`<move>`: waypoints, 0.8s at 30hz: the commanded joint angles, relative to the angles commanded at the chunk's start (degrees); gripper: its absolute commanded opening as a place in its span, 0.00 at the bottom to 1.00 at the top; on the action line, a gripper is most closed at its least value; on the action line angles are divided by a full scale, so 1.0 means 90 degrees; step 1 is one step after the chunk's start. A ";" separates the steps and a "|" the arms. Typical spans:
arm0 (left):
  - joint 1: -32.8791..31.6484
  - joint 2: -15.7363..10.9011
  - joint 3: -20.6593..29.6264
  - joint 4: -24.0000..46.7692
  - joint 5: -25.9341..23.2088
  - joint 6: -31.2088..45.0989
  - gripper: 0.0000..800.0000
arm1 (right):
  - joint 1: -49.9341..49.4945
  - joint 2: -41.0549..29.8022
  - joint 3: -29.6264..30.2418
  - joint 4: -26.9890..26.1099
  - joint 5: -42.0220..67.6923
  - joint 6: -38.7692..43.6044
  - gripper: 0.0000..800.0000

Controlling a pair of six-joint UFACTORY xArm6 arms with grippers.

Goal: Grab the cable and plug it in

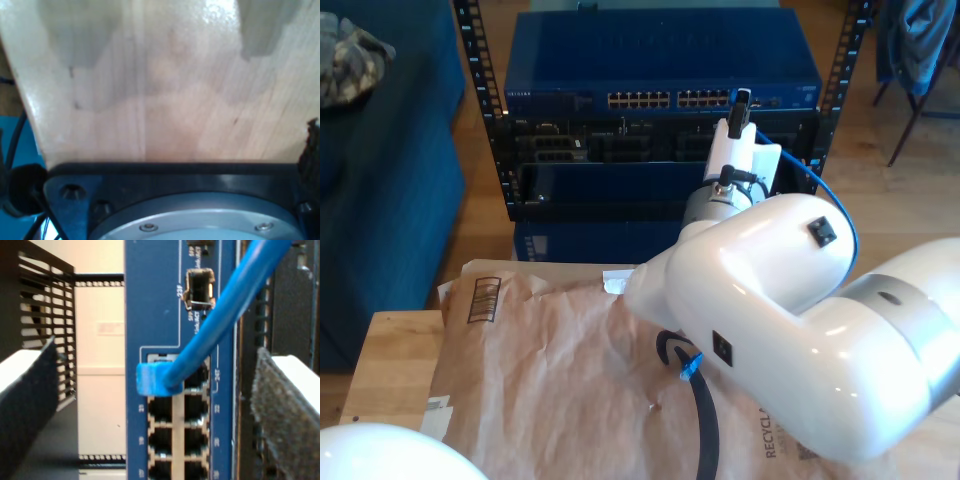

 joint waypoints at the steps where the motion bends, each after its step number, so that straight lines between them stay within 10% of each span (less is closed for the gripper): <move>1: 0.0000 0.0000 0.0000 0.0000 0.0000 0.0000 1.00 | 0.0000 -0.0166 0.0195 -0.0010 0.0078 0.0000 0.76; 24: 0.0000 0.0000 0.0000 0.0000 0.0000 0.0000 1.00 | -0.1700 -0.3653 0.3106 -0.1231 0.3624 -0.0987 0.99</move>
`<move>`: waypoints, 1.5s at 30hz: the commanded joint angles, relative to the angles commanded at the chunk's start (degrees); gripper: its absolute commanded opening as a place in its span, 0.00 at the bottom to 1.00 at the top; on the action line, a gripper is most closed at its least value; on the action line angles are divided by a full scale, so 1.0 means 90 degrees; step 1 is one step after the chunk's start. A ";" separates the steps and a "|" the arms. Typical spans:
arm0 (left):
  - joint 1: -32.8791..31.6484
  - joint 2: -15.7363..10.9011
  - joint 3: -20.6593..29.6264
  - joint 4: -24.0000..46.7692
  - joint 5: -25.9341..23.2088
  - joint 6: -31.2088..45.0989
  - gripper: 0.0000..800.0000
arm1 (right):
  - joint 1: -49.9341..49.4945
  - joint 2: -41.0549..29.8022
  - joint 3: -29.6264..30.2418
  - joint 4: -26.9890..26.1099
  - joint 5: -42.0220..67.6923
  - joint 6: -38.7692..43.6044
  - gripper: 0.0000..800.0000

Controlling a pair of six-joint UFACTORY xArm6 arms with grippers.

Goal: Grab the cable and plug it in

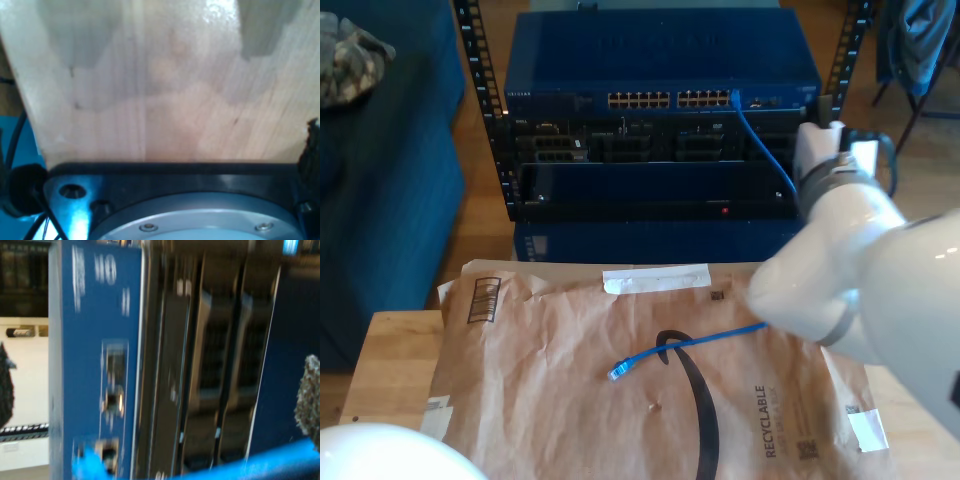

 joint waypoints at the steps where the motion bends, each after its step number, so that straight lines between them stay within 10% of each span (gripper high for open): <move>1: 0.0000 0.0000 0.0000 0.0000 0.0000 0.0000 1.00 | -0.0166 -0.0117 0.0010 -0.0107 0.0283 -0.0029 0.99; 15: 0.0000 0.0000 0.0000 0.0000 0.0000 0.0000 1.00 | -0.3429 -0.1162 -0.0449 -0.3712 0.4943 -0.0391 0.99; 27: 0.0000 0.0000 0.0000 0.0000 0.0000 0.0000 1.00 | -0.5158 -0.1250 -0.1387 -0.3995 0.8752 -0.1475 0.99; 33: 0.0000 0.0000 0.0000 0.0000 0.0000 0.0000 1.00 | -0.5744 -0.1641 -0.1309 -0.5177 1.0803 -0.1495 0.99; 45: 0.0000 0.0000 0.0000 0.0000 0.0000 0.0000 1.00 | -0.7492 -0.3966 0.1328 -0.6437 1.1448 -0.2393 0.99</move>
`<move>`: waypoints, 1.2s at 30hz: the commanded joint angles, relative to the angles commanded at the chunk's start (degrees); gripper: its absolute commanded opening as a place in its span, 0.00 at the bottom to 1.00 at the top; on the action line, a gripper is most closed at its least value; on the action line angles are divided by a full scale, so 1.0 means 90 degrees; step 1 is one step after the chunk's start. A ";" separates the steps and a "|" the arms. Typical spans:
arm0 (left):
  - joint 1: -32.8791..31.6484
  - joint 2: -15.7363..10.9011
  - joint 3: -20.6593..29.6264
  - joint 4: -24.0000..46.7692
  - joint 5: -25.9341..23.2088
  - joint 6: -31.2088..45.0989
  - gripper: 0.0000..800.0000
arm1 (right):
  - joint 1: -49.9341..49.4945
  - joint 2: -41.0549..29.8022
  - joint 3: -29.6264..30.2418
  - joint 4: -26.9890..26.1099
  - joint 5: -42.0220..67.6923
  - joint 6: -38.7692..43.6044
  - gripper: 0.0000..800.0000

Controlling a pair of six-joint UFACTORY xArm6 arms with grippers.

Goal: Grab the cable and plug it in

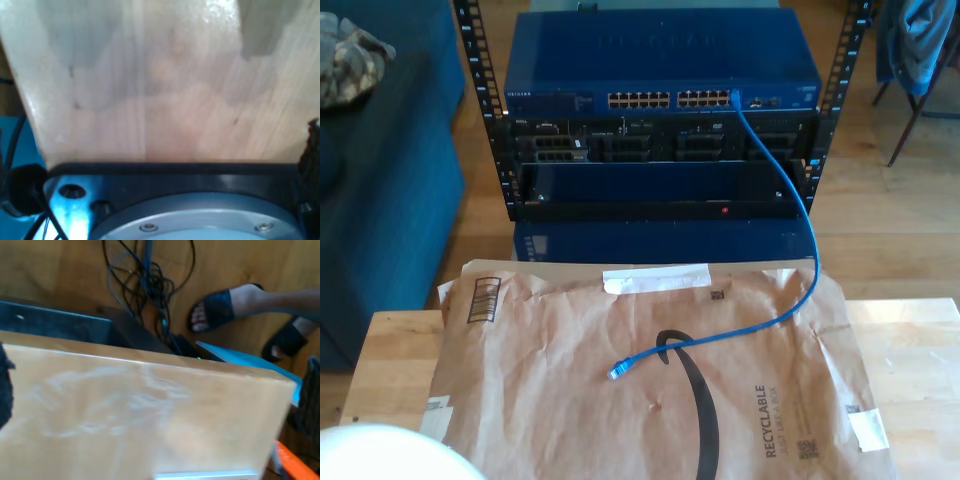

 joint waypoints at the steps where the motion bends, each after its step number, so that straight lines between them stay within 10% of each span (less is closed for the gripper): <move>1: 0.0000 0.0000 0.0000 0.0000 0.0000 0.0000 1.00 | -0.0127 -0.0117 0.0147 0.0020 0.0000 -0.0117 0.99; 36: 0.0000 0.0000 0.0000 0.0000 0.0000 0.0000 1.00 | -0.2940 -0.0215 0.2022 0.0225 -0.0274 -0.1670 1.00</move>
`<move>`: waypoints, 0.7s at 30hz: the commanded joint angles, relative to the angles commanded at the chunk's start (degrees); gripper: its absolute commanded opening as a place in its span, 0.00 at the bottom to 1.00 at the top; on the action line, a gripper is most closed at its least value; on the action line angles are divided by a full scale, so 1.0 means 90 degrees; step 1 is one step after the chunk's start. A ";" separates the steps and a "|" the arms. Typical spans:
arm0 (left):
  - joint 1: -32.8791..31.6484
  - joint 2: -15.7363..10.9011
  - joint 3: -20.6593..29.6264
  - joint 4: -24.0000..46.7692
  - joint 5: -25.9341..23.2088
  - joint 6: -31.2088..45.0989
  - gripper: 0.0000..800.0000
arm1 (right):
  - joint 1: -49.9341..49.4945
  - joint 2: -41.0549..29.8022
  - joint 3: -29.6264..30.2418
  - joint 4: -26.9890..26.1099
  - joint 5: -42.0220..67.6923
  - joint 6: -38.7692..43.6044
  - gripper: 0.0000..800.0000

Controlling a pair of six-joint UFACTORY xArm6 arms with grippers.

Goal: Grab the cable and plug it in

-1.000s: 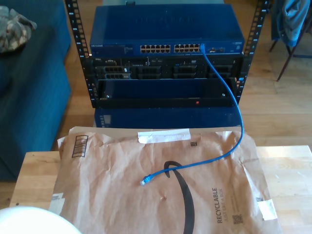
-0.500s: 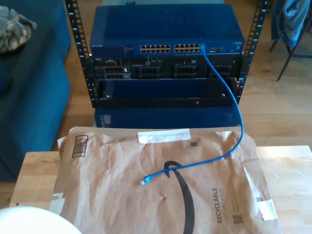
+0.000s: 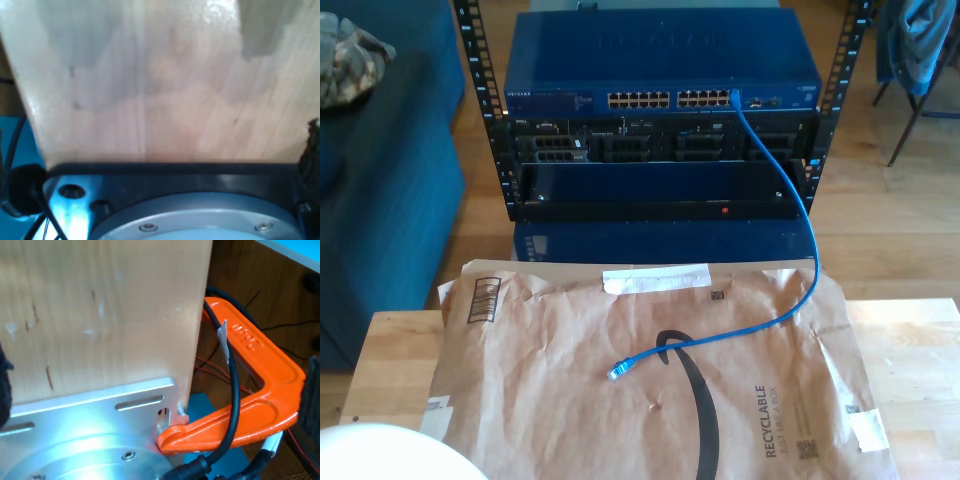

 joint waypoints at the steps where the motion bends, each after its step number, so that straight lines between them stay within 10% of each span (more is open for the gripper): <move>1: 0.0000 0.0000 0.0000 0.0000 0.0000 0.0000 1.00 | 0.0010 0.0000 0.0010 0.0000 -0.0029 -0.0020 1.00; 21: 0.0000 0.0000 0.0000 0.0000 0.0000 0.0000 1.00 | 0.0020 -0.0029 0.0625 0.0244 -0.1309 -0.0400 1.00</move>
